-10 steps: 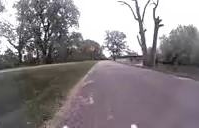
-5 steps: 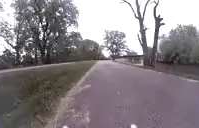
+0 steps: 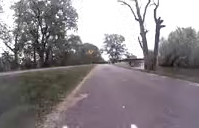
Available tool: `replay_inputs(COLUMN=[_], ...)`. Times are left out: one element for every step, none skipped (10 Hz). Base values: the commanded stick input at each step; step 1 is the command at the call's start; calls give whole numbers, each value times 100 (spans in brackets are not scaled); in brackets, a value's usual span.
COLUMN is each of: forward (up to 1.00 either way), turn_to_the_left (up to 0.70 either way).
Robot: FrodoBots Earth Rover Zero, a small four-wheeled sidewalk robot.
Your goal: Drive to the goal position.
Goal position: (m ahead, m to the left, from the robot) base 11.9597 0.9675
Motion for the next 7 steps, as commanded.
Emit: replay_inputs(forward=[100, 100, 100, 100, 100, 100, 100], turn_to_the_left=[0, 0, 0, 0, 0, 0, 0])
